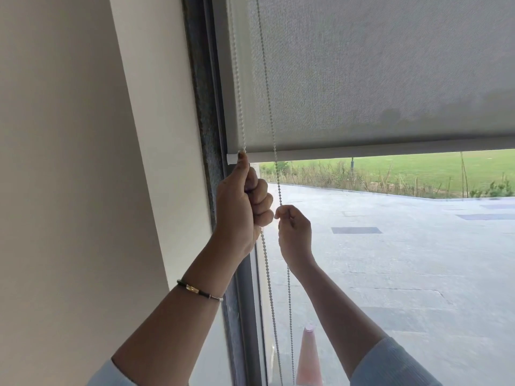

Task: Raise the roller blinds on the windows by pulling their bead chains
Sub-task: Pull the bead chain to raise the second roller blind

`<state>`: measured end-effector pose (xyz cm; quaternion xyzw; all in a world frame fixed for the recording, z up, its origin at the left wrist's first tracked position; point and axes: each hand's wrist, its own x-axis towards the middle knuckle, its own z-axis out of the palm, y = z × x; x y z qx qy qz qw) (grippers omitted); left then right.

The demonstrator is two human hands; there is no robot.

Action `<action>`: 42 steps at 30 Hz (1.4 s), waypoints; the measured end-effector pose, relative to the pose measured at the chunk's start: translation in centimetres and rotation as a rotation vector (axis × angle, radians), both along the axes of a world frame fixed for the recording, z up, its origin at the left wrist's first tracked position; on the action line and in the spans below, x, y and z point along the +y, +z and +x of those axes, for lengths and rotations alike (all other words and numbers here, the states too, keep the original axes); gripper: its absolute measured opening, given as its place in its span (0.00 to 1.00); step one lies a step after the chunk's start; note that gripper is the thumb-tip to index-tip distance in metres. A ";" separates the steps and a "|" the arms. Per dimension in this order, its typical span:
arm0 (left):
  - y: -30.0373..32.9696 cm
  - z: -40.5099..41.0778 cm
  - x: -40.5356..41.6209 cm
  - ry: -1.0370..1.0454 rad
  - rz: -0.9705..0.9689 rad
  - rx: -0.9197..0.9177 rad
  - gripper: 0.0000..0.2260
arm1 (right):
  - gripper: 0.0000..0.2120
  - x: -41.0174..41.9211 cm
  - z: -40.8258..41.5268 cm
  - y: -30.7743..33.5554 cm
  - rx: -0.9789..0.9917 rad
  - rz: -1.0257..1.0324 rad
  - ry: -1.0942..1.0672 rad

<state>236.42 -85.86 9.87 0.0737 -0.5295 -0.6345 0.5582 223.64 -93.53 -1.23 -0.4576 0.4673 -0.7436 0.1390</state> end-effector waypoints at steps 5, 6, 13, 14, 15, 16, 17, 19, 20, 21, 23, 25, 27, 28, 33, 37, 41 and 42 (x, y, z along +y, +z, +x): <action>0.9 0.1 -0.1 -0.004 -0.043 0.007 0.25 | 0.16 0.0 0.0 -1.0 -0.059 0.039 -0.004; 0.8 0.1 -0.1 0.000 -0.048 0.001 0.25 | 0.16 0.0 -0.1 -0.9 -0.050 0.043 -0.007; -0.2 0.4 0.3 -0.005 -0.039 0.020 0.24 | 0.14 -0.2 0.1 -0.3 -0.028 0.038 -0.020; -0.3 0.4 0.5 -0.007 -0.040 0.020 0.24 | 0.14 -0.3 0.0 -0.1 -0.024 0.035 -0.023; -0.4 0.4 0.6 -0.007 -0.039 0.022 0.24 | 0.14 -0.3 0.0 0.0 -0.020 0.035 -0.027; -0.5 0.5 0.6 -0.003 -0.037 0.024 0.24 | 0.14 -0.3 0.0 0.1 -0.019 0.035 -0.030; -0.6 0.6 0.7 0.001 -0.035 0.024 0.24 | 0.15 -0.4 0.0 0.1 -0.022 0.032 -0.029; -0.7 0.8 0.7 0.009 -0.029 0.023 0.24 | 0.15 -0.4 -0.2 0.1 -0.038 0.025 -0.018; -0.8 0.9 0.7 0.015 -0.026 0.024 0.24 | 0.16 -0.5 -0.3 0.1 -0.049 0.025 -0.014; -0.9 1.0 0.7 0.023 -0.023 0.026 0.24 | 0.16 -0.6 -0.4 0.2 -0.057 0.028 -0.012; -1.1 1.1 0.7 0.038 -0.019 0.029 0.23 | 0.17 -0.7 -0.5 0.4 -0.066 0.040 -0.006; -1.2 1.2 0.5 0.043 -0.019 0.033 0.23 | 0.18 -0.8 -0.5 0.5 -0.073 0.045 -0.001; -1.3 1.2 0.4 0.044 -0.019 0.038 0.24 | 0.17 -0.8 -0.5 0.5 -0.072 0.048 -0.005; -1.4 1.2 0.4 0.043 -0.018 0.042 0.24 | 0.17 -0.9 -0.4 0.6 -0.070 0.049 -0.008; -1.7 1.0 0.3 0.052 -0.014 0.051 0.24 | 0.17 -1.0 -0.2 0.8 -0.088 0.052 -0.007; -1.9 1.1 0.3 0.048 -0.023 0.050 0.23 | 0.18 -0.9 -0.1 1.0 -0.099 0.055 0.001; -2.3 1.3 0.3 0.057 -0.023 0.029 0.22 | 0.19 -0.9 -0.4 1.5 -0.111 0.053 0.006; -2.5 1.3 0.3 0.061 -0.021 0.024 0.22 | 0.19 -0.9 -0.4 1.7 -0.108 0.047 0.005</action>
